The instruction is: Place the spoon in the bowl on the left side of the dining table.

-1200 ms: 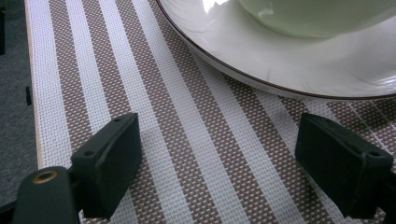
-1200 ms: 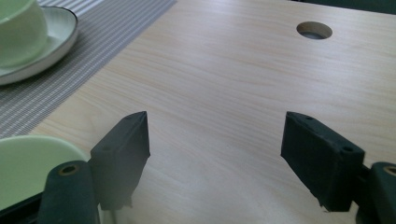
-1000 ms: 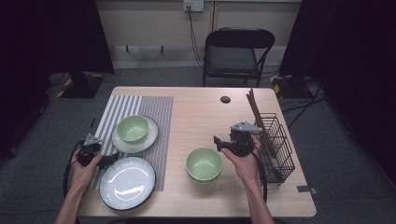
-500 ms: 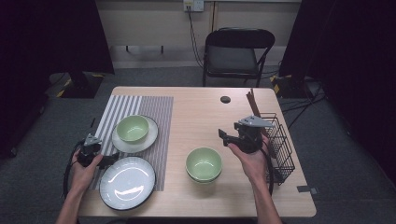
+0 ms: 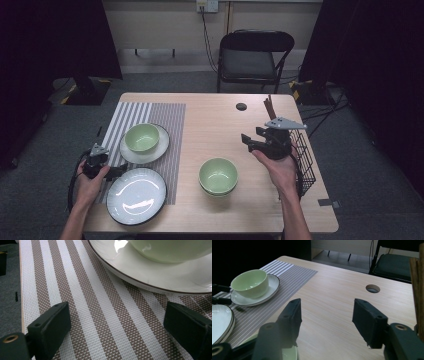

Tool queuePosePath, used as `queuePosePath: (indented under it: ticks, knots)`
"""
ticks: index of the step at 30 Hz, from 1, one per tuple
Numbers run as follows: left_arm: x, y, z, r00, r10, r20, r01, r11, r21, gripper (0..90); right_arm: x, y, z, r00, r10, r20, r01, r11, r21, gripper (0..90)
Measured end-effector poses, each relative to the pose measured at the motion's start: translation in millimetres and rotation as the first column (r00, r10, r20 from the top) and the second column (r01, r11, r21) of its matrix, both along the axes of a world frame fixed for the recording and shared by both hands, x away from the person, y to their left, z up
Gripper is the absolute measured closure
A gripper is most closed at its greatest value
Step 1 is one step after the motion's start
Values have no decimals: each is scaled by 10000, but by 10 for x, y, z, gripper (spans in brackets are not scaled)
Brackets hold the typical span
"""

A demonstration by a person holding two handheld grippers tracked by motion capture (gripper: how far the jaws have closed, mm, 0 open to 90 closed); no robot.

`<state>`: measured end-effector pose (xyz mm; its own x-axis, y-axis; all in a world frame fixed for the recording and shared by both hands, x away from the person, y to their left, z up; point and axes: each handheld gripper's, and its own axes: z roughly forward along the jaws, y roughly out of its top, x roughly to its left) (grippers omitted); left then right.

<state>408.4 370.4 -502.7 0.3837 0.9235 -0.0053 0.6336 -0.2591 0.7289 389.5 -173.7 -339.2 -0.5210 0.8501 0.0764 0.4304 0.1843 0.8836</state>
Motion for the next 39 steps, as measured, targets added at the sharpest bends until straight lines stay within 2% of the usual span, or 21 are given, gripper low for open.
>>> queuePosePath:
  ticks: [5, 10, 16, 22, 23, 30, 35, 39]
  knots:
    - [-1, -3, -1, 10000, 18, 4, -18, 10000, -38, 69, -68, -161, 64, 9997, 119, -200, -113, 9996, 262, 452]
    - [0, 0, 0, 10000, -3, 1, 3, 10000, 5, 69, -110, -298, 58, 9990, -2, -444, 10, 9998, 187, 465]
    - [0, 0, 0, 10000, -7, -3, 7, 10000, -7, 69, -165, -497, 43, 9980, -177, -599, 179, 9998, 34, 528]
    - [0, 0, 0, 10000, -2, 1, 2, 10000, -2, 68, -223, -638, 6, 9968, -180, -776, 191, 9997, 135, 594]
    - [0, -1, -1, 10000, -3, -1, 3, 10000, -12, 68, -236, -690, -11, 9960, -282, -852, 282, 9996, -5, 601]
    - [0, -3, -2, 10000, 16, 1, -16, 10000, -52, 69, -233, -800, -80, 9932, -380, -1099, 376, 9993, -64, 676]
    - [0, -3, -2, 10000, 12, 0, -12, 10000, -49, 69, -170, -884, -116, 9905, -599, -1237, 606, 9982, 19, 748]
    - [0, -3, -2, 10000, 15, 1, -15, 10000, -50, 69, -128, -899, -121, 9897, -571, -1316, 576, 9983, -4, 766]
